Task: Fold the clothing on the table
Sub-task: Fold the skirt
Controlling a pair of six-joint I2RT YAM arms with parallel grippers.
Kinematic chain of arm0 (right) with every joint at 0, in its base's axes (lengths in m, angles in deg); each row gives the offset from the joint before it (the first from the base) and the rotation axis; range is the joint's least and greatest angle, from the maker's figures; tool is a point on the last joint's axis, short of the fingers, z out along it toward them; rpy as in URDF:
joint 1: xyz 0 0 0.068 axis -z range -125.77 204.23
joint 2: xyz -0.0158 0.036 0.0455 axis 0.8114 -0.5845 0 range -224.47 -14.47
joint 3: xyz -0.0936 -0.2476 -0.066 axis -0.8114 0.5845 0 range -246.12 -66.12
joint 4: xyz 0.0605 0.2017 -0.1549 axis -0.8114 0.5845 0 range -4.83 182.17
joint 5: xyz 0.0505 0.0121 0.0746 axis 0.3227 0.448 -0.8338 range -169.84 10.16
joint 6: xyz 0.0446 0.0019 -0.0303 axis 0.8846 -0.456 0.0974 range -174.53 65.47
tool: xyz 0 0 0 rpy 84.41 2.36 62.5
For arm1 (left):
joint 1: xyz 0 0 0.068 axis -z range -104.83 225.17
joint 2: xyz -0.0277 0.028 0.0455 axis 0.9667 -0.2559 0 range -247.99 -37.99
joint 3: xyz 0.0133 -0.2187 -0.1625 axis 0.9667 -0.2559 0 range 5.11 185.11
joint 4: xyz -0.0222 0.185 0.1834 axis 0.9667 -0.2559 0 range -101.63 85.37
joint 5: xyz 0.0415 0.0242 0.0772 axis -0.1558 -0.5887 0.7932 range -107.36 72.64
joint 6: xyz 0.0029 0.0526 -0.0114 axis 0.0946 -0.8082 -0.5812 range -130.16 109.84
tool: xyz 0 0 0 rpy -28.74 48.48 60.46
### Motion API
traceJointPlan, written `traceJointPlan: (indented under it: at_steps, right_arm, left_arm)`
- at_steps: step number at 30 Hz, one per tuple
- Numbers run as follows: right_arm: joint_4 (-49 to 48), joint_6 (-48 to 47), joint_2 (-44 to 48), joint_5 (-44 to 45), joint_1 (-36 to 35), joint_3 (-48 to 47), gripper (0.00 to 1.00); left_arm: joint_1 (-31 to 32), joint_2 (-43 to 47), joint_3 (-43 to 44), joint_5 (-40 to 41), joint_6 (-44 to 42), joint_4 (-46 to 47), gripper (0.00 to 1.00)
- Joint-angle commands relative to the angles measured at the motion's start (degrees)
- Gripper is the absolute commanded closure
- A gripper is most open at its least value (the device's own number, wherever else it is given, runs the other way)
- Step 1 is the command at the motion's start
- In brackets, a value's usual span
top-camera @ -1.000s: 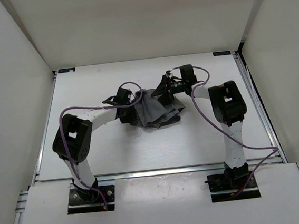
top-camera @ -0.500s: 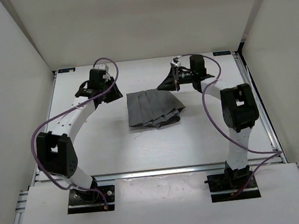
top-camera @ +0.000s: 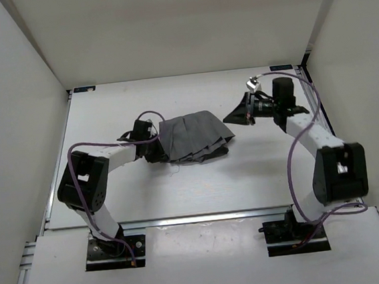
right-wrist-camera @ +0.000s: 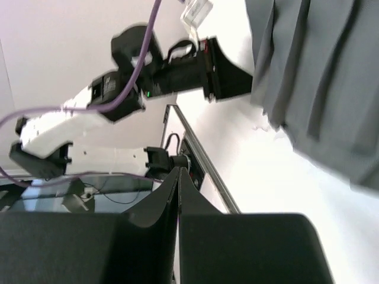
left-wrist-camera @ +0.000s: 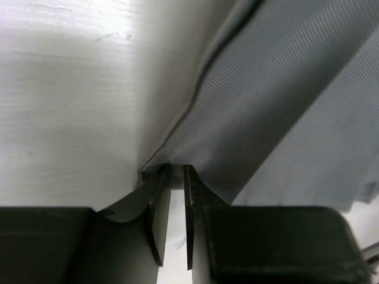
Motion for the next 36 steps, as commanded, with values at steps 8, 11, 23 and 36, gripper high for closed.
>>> traceJointPlan:
  at_steps: [8, 11, 23, 36]
  right_arm:
    - [12.0, -9.2, 21.1, 0.9, 10.6, 13.4, 0.86]
    - [18.8, -14.9, 23.7, 5.0, 11.6, 11.5, 0.58]
    - [34.8, -25.4, 24.3, 41.1, 12.9, 11.9, 0.37]
    - [29.8, -22.2, 22.8, 32.2, 15.0, 18.2, 0.31]
  left_arm:
    - [1.4, -1.8, 6.2, 3.6, 0.3, 2.1, 0.67]
    - [-0.2, 7.0, 7.9, 4.6, -0.4, 1.5, 0.63]
    - [-9.9, 38.7, -5.1, 9.0, -5.6, -21.3, 0.01]
    - [-14.9, 48.4, -15.6, 3.9, -9.7, -27.5, 0.02]
